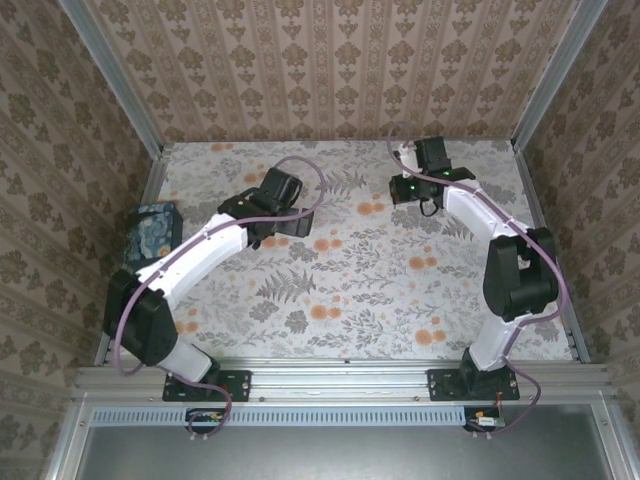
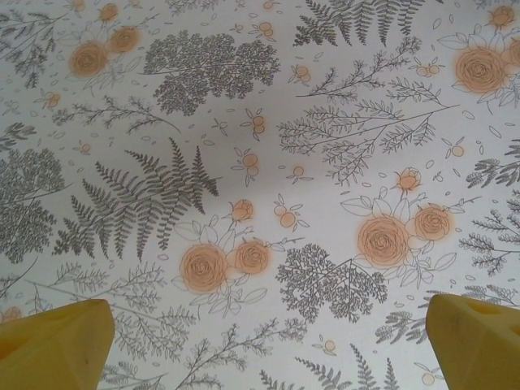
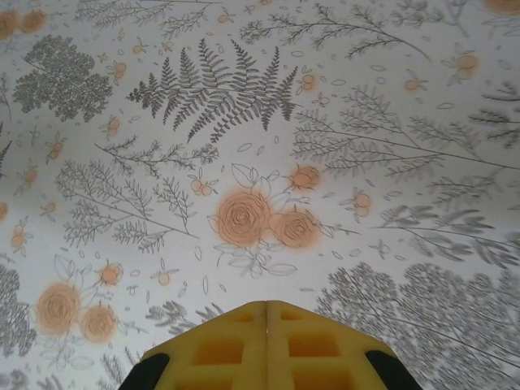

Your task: Unlock a padlock with a key

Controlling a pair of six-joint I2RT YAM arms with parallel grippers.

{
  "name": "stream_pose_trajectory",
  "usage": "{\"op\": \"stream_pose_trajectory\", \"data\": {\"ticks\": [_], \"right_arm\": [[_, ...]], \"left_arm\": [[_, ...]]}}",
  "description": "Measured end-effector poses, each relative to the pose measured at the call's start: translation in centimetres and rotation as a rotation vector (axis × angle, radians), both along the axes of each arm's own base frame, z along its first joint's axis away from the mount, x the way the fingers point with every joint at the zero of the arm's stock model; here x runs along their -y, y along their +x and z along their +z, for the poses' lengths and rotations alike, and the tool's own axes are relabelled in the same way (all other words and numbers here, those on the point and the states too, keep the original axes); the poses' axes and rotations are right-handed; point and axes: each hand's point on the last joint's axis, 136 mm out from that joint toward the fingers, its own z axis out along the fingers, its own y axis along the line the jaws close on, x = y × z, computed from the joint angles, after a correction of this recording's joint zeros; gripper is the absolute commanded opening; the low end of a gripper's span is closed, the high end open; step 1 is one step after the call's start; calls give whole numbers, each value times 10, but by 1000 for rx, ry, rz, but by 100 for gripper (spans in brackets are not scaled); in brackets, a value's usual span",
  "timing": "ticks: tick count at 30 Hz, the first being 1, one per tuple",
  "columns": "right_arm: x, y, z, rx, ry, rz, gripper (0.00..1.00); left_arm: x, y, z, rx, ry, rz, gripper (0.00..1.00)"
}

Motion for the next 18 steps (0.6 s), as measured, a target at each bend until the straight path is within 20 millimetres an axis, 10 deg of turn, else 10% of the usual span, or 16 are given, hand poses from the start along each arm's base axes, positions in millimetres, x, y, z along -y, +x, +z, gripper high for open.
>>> {"op": "stream_pose_trajectory", "data": {"ticks": [4, 8, 18], "right_arm": [[-19, 9, -33, -55, -12, -15, 8], [-39, 16, -57, -90, -19, -17, 36], [-75, 15, -48, -55, -23, -1, 68]], "left_arm": [[-7, -8, 10, 22, -22, 11, 100], [-13, -14, 15, 38, -28, 18, 100], [-29, -30, 19, 57, -39, 37, 100]]}}
